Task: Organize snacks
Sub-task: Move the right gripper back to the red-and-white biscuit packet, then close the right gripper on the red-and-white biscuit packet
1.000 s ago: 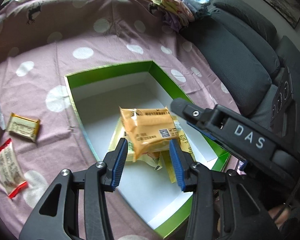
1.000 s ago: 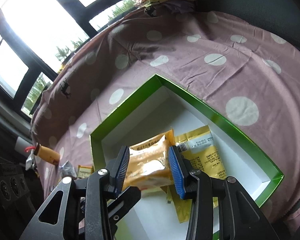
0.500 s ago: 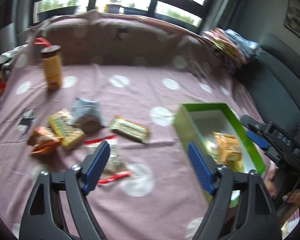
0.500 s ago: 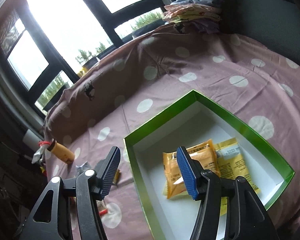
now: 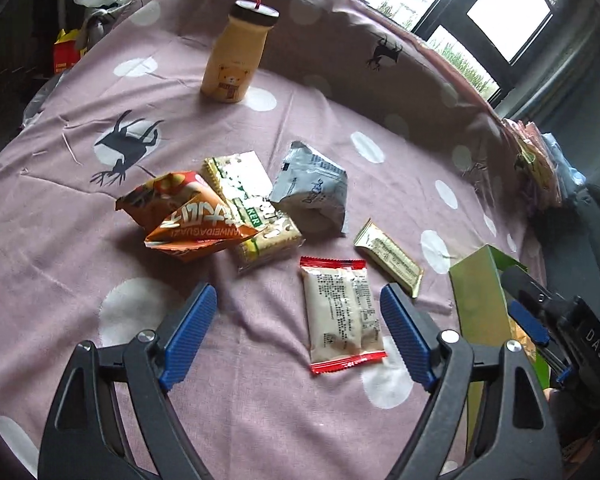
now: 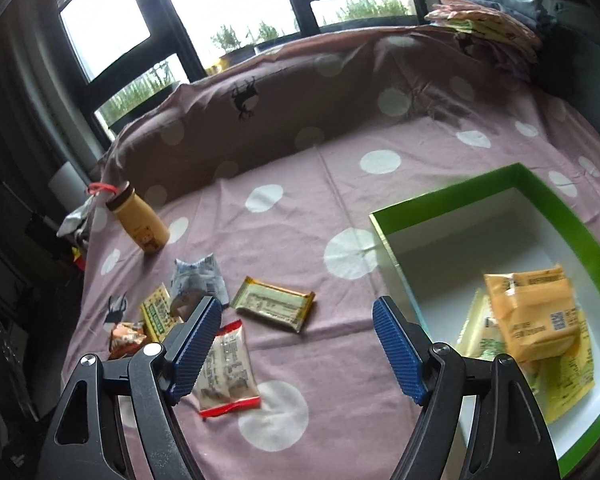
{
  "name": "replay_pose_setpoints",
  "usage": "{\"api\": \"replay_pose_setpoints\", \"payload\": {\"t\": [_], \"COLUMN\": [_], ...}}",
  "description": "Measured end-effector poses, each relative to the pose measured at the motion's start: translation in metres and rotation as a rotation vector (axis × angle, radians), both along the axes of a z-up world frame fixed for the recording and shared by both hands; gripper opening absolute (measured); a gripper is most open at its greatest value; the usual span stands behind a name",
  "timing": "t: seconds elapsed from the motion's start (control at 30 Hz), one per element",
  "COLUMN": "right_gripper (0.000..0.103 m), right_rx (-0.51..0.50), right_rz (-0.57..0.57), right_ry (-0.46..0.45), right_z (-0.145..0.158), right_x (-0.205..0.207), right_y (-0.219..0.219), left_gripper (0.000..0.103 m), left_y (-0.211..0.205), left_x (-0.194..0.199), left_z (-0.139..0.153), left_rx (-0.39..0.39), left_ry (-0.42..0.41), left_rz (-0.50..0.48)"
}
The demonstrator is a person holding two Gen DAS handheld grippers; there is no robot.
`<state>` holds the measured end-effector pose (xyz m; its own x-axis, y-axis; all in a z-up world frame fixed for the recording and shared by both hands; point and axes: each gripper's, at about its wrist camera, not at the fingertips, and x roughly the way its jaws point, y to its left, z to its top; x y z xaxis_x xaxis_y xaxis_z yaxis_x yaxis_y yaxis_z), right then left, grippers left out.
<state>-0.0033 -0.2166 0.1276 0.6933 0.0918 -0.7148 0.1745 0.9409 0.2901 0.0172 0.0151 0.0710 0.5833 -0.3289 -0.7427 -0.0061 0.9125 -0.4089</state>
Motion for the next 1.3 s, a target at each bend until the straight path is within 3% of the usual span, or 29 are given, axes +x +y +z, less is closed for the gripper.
{"api": "replay_pose_setpoints", "payload": {"t": [0.27,0.4,0.5,0.57,0.63,0.73,0.83,0.87,0.9,1.13,1.3], "right_gripper": [0.079,0.079,0.077,0.075,0.071,0.064,0.060,0.051,0.050,0.047,0.047], "right_rx": [0.161,0.175,0.178,0.188,0.218,0.257,0.238,0.225,0.228,0.262,0.260], "right_rz": [0.168,0.188,0.194,0.195,0.202,0.216,0.221,0.230,0.226,0.213,0.216], "right_ry": [0.130,0.201,0.233,0.248,0.264,0.282,0.275,0.284,0.282,0.272,0.202], "right_z": [-0.044,-0.065,-0.076,-0.081,-0.087,-0.093,-0.094,-0.095,-0.095,-0.092,-0.073], "right_x": [0.040,0.053,0.058,0.060,0.061,0.063,0.064,0.064,0.064,0.057,0.044], "right_y": [0.036,0.050,0.054,0.054,0.052,0.051,0.055,0.058,0.058,0.053,0.054], "left_gripper": [0.084,0.082,0.068,0.048,0.034,0.031,0.021,0.021,0.021,0.020,0.021], "left_y": [-0.004,-0.012,-0.018,-0.021,-0.024,-0.025,-0.027,-0.028,-0.028,-0.033,-0.033], "left_x": [0.012,0.017,0.020,0.022,0.023,0.025,0.026,0.026,0.026,0.017,0.007], "left_z": [-0.025,-0.035,-0.039,-0.043,-0.047,-0.049,-0.052,-0.052,-0.051,-0.038,-0.022], "left_rx": [0.014,-0.006,-0.025,-0.052,-0.063,-0.066,-0.098,-0.092,-0.087,-0.037,-0.043], "left_ry": [0.075,0.115,0.130,0.143,0.154,0.147,0.152,0.148,0.145,0.106,0.037], "left_rz": [-0.016,-0.046,-0.075,-0.097,-0.114,-0.104,-0.121,-0.123,-0.122,-0.116,-0.124]}}
